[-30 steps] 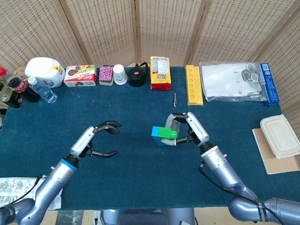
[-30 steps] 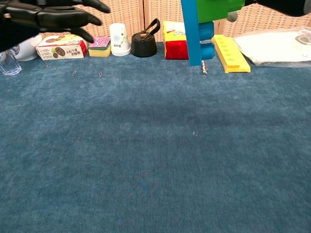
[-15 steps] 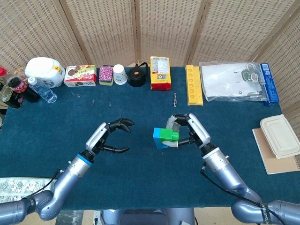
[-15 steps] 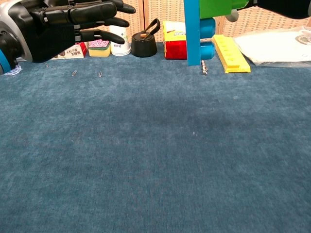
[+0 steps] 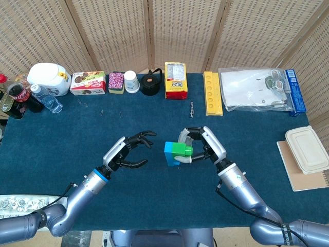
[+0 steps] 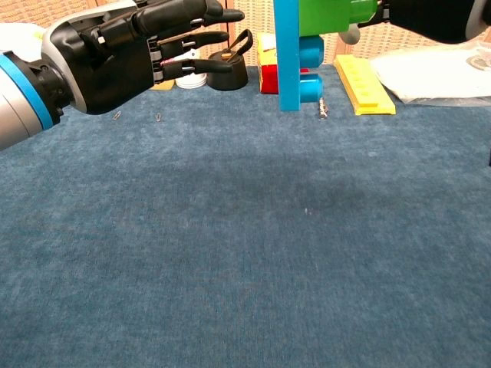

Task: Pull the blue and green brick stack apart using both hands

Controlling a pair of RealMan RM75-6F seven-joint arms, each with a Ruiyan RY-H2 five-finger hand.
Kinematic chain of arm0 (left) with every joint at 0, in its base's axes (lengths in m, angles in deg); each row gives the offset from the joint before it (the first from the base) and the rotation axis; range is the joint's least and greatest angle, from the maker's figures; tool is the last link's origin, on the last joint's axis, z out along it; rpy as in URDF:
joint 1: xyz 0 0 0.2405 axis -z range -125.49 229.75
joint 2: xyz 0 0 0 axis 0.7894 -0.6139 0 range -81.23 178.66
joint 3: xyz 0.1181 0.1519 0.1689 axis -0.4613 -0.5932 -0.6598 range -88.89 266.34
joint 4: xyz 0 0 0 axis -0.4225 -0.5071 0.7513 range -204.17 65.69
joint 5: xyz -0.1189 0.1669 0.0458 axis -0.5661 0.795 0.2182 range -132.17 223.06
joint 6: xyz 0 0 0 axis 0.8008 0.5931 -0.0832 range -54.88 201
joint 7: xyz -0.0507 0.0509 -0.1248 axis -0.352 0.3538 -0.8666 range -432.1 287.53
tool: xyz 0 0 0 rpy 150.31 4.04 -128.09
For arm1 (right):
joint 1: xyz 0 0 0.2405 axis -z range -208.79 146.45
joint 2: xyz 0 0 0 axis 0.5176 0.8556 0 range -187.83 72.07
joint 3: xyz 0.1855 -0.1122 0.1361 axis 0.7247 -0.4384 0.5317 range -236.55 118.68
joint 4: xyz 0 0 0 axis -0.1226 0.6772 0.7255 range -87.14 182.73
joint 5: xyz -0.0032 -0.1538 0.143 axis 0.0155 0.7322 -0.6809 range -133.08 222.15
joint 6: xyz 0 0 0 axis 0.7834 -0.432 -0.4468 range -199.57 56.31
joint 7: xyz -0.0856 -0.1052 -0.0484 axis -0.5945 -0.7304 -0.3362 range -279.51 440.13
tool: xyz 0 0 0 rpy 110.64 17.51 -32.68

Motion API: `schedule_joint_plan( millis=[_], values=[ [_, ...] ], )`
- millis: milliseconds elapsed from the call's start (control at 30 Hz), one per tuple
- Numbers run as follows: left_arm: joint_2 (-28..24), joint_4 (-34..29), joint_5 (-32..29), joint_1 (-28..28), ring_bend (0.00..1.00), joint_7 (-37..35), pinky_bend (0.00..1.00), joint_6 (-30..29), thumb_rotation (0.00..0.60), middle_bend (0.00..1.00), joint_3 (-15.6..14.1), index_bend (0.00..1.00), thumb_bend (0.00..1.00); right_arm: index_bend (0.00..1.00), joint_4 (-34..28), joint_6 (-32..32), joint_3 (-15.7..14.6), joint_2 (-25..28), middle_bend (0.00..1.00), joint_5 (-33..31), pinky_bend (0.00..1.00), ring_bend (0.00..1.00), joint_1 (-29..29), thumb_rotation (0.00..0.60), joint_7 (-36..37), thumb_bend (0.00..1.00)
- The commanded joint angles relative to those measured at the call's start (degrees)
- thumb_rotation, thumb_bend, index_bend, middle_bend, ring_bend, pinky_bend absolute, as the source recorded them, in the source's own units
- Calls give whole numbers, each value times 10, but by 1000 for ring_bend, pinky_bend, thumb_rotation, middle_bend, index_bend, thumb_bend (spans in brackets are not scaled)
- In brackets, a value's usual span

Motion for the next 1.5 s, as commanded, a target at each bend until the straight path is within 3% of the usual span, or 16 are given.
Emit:
schedule_joint_plan(
  millis=[33, 633, 1233, 1500],
  values=[
    [6, 1, -2, 6, 85, 10, 237, -6, 501, 212, 0, 476, 257, 698, 0, 1, -2, -2, 641, 4, 668, 660, 1, 600, -2, 62],
    [40, 0, -43, 29, 65, 75, 231, -8, 500, 169, 18, 460, 205, 698, -10, 2, 1, -5, 641, 7, 667, 658, 1, 600, -30, 61],
    [56, 5, -40, 42, 65, 97, 231, -6, 499, 163, 13, 449, 206, 698, -14, 12, 8, -10, 642, -8, 667, 658, -4, 600, -44, 61],
    [62, 6, -45, 45, 65, 104, 231, -6, 503, 163, 15, 449, 322, 699, -17, 17, 10, -12, 642, -10, 668, 658, -5, 600, -42, 61]
  ],
)
